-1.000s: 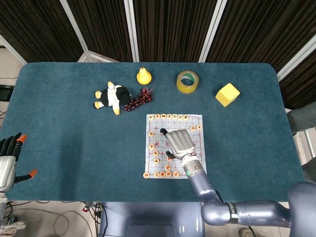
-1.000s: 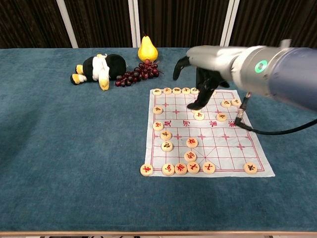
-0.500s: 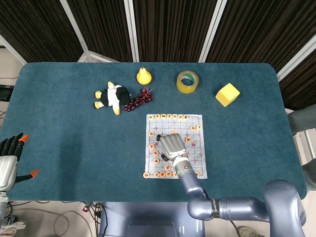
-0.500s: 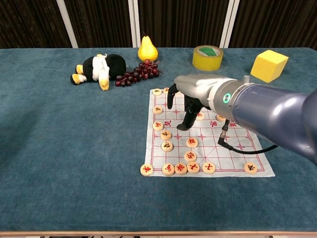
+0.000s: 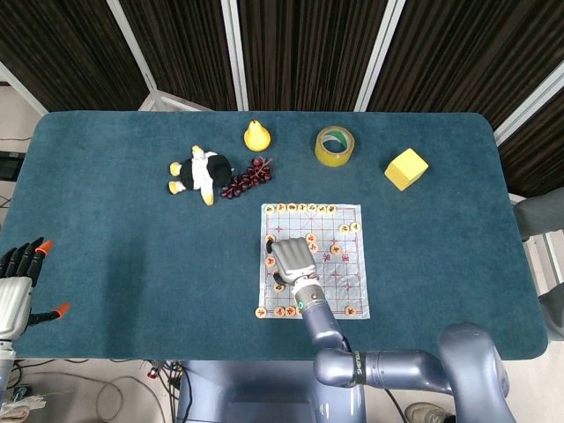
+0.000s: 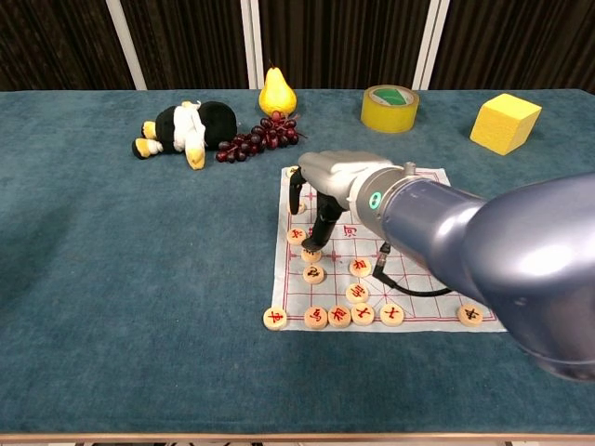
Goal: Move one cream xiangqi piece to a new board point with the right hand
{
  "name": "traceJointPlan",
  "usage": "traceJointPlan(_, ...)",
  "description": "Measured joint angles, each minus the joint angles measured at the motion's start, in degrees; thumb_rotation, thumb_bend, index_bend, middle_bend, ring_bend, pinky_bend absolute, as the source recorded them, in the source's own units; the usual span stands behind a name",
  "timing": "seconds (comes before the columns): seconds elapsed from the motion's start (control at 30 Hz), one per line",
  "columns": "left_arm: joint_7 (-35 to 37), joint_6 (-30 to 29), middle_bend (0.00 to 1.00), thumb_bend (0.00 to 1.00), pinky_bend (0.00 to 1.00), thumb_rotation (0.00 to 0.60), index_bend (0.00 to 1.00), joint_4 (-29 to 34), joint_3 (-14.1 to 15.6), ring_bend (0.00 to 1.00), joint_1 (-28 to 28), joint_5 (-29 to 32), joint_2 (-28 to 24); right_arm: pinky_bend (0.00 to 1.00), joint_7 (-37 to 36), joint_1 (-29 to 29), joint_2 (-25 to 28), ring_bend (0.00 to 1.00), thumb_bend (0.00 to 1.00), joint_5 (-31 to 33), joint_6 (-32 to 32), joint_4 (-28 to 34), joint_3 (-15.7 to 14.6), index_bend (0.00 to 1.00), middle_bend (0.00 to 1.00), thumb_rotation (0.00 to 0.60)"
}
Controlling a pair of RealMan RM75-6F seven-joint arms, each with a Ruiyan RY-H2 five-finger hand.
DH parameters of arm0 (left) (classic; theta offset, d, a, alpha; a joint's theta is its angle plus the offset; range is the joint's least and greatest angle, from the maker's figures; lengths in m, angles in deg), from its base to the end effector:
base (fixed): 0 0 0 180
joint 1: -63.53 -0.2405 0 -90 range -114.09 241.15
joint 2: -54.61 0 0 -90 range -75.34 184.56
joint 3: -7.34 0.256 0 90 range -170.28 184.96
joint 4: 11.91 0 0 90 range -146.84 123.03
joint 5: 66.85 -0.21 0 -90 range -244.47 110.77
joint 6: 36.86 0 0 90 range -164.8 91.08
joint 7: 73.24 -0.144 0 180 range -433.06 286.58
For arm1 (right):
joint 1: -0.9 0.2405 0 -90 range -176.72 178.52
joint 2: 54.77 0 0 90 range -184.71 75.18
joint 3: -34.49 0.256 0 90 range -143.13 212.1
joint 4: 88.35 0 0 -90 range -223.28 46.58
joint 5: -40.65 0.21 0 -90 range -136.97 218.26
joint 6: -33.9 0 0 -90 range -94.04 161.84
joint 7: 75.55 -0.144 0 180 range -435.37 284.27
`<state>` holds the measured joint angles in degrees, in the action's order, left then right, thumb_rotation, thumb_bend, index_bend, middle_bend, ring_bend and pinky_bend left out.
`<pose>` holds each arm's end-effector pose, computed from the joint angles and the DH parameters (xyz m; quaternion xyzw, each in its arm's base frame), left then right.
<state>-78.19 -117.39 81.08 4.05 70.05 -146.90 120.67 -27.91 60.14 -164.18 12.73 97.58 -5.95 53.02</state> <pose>-0.3175 0.1904 0.1426 -0.5922 -0.4124 -0.3472 0.5989 -0.0382 -0.3355 -0.1053 0.7280 -0.4438 0.3003 0.4276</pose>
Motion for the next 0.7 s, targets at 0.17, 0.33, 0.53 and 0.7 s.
traceJointPlan(0.17,0.4,0.3,0.00,0.00,0.03,0.600,0.00,0.0,0.1,0.00,0.1,0.0,-0.1,0.84,-0.8,0.5,-1.9,1.00,0.35,0.1,-0.4,-2.8,0.5,0.38,1.00,0.600)
traceJointPlan(0.33,0.7,0.4,0.00,0.00,0.03,0.600,0.00,0.1,0.1,0.00,0.2,-0.1,-0.2,0.84,-1.2,0.6,-3.0,1.00,0.34,-0.1,-0.7,-4.7,0.6,0.38,1.00,0.600)
traceJointPlan(0.53,1.0,0.4,0.00,0.00,0.03,0.600,0.00,0.1,0.1,0.00,0.2,-0.1,-0.2,0.84,-1.7,0.8,-4.4,1.00,0.34,-0.5,-1.3,-6.7,0.8,0.39,1.00,0.600)
traceJointPlan(0.7,1.3,0.5,0.00,0.00,0.03,0.600,0.00,0.1,0.1,0.00,0.2,0.0,-0.3,0.84,-2.1,1.1,-5.4,1.00,0.34,-1.0,-1.7,-8.3,1.2,0.41,1.00,0.600)
